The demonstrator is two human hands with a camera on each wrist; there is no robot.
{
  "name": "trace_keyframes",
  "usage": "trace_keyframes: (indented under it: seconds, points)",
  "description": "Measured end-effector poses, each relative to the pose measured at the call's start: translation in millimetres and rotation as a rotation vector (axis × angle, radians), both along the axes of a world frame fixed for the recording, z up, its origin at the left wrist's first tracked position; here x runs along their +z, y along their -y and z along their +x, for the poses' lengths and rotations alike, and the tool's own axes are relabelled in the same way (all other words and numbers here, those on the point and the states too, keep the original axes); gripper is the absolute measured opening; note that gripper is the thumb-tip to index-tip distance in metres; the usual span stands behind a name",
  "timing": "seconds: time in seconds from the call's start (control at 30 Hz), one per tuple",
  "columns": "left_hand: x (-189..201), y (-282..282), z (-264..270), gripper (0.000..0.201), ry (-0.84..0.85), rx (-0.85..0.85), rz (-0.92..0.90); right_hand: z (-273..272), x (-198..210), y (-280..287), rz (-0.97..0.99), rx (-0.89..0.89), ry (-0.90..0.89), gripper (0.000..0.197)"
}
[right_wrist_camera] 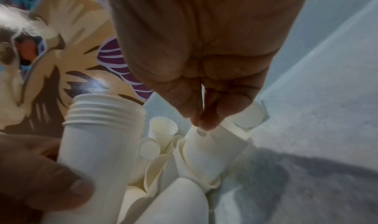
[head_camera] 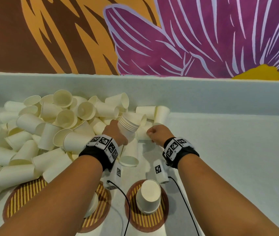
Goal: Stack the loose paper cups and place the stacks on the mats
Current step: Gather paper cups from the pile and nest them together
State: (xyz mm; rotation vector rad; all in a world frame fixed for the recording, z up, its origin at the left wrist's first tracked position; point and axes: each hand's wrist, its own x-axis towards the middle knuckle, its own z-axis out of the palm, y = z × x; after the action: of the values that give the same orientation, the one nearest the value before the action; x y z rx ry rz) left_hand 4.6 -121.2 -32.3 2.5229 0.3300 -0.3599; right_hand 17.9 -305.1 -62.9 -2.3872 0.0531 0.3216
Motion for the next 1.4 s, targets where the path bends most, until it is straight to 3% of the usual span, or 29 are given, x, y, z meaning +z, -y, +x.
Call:
trace_keyframes:
  seconds: [0.27,0.47,0.6,0.7,0.8,0.97,1.03,1.1,1.27,1.4]
  points:
    - [5,-1,3,0.082,-0.005,0.014,0.031,5,51,6,-0.082,-0.06,0.437,0.02]
    - [3,3,0,0.08,0.005,-0.002,0.026,-7,72,-1,0.061,-0.009,0.607,0.018]
    - [4,4,-2,0.077,0.047,-0.027,-0.032,-17,69,-12,0.152,0.133,0.446,0.026]
    - [4,-2,-2,0.074,0.053,0.009,-0.037,-16,59,-13,0.214,0.079,0.391,0.033]
    - [3,-10,-3,0.074,0.054,0.062,-0.035,-16,45,-9,0.086,0.167,0.352,0.033]
    - [2,-17,-5,0.073,0.07,0.074,-0.033,-27,10,-13,-0.117,0.508,-0.007,0.032]
    - [0,-18,-5,0.075,0.069,0.07,-0.037,-30,-1,-17,-0.161,0.537,-0.092,0.051]
    - [-1,-17,-4,0.074,0.074,0.06,-0.041,-32,-6,-20,-0.209,0.576,-0.107,0.058]
    - [-1,-15,-2,0.076,0.088,0.06,-0.048,-38,4,-20,-0.181,0.706,-0.105,0.048]
    - [-2,-14,-1,0.076,0.103,0.06,-0.051,-43,2,-28,-0.293,0.811,-0.109,0.059]
